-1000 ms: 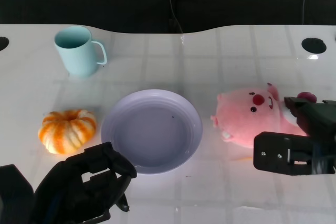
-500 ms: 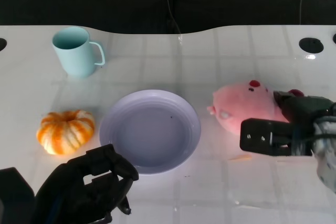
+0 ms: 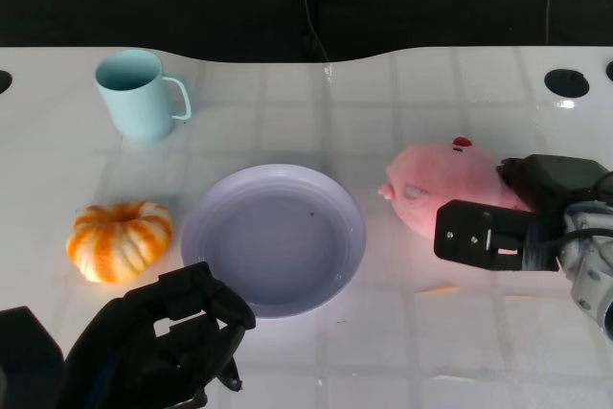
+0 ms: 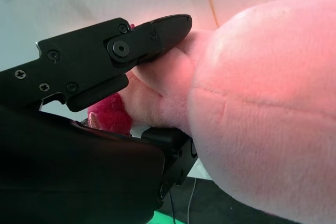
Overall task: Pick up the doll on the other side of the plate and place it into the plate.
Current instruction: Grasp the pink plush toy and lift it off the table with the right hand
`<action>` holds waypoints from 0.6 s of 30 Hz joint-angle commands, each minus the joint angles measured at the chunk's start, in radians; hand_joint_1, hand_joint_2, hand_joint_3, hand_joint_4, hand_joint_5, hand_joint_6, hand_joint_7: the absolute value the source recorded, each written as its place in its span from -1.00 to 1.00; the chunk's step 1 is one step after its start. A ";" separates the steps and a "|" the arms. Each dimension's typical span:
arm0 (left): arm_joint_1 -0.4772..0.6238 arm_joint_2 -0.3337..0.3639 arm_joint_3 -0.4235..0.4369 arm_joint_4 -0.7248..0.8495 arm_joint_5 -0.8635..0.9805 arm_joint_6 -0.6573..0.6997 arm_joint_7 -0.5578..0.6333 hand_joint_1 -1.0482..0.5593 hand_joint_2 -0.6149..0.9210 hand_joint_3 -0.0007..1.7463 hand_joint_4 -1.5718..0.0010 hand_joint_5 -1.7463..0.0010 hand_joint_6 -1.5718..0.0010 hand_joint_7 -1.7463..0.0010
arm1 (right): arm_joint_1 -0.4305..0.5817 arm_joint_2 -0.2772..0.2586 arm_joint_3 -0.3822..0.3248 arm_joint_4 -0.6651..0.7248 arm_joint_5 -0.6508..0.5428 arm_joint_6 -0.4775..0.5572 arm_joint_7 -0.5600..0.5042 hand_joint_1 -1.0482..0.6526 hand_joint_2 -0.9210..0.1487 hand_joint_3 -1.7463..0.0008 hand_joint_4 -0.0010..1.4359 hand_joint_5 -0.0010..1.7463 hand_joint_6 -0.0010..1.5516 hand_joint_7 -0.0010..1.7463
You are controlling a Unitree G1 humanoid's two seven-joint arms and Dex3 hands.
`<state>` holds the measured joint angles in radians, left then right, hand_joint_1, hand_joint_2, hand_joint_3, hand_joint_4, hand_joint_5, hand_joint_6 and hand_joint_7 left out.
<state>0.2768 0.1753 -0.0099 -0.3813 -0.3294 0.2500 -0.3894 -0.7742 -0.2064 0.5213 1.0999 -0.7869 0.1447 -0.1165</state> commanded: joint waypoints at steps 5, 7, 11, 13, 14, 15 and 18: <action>-0.003 0.012 0.009 -0.008 -0.007 0.006 0.001 -0.20 0.84 -0.20 0.20 -1.00 0.12 -0.50 | 0.075 0.010 0.004 0.012 0.033 -0.030 -0.123 -0.20 -1.00 0.68 0.03 0.30 0.44 -0.93; -0.003 0.013 0.007 -0.007 -0.001 0.002 0.002 -0.20 0.84 -0.20 0.20 -1.00 0.12 -0.50 | 0.094 0.002 -0.024 -0.008 0.058 -0.061 -0.202 -0.15 -1.00 0.77 0.10 0.39 0.51 -0.89; -0.003 0.014 0.004 -0.006 0.004 0.002 0.003 -0.20 0.83 -0.19 0.20 -1.00 0.12 -0.51 | 0.121 -0.012 -0.071 -0.043 0.100 -0.111 -0.320 -0.07 -1.00 0.86 0.06 0.88 0.39 -0.34; -0.003 0.013 0.002 -0.005 0.006 0.000 0.004 -0.20 0.83 -0.19 0.20 -1.00 0.12 -0.52 | 0.127 -0.017 -0.098 -0.069 0.123 -0.121 -0.351 -0.05 -0.98 0.87 0.06 0.95 0.18 0.08; -0.003 0.012 0.002 -0.004 0.007 -0.002 0.004 -0.19 0.83 -0.18 0.20 -1.00 0.12 -0.52 | 0.130 -0.019 -0.112 -0.085 0.135 -0.121 -0.363 -0.05 -0.98 0.86 0.06 0.97 0.14 0.19; -0.004 0.012 0.002 -0.002 0.006 -0.004 0.002 -0.19 0.83 -0.18 0.20 -1.00 0.12 -0.52 | 0.135 -0.021 -0.128 -0.103 0.148 -0.127 -0.376 -0.04 -0.97 0.84 0.07 0.95 0.14 0.14; -0.007 0.013 0.001 0.000 0.007 -0.002 0.003 -0.19 0.82 -0.17 0.20 -1.00 0.13 -0.53 | 0.154 -0.031 -0.161 -0.159 0.175 -0.154 -0.404 0.00 -0.80 0.63 0.13 0.99 0.13 0.34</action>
<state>0.2727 0.1762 -0.0107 -0.3799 -0.3280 0.2499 -0.3895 -0.6279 -0.2162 0.3816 0.9703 -0.6282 0.0106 -0.4951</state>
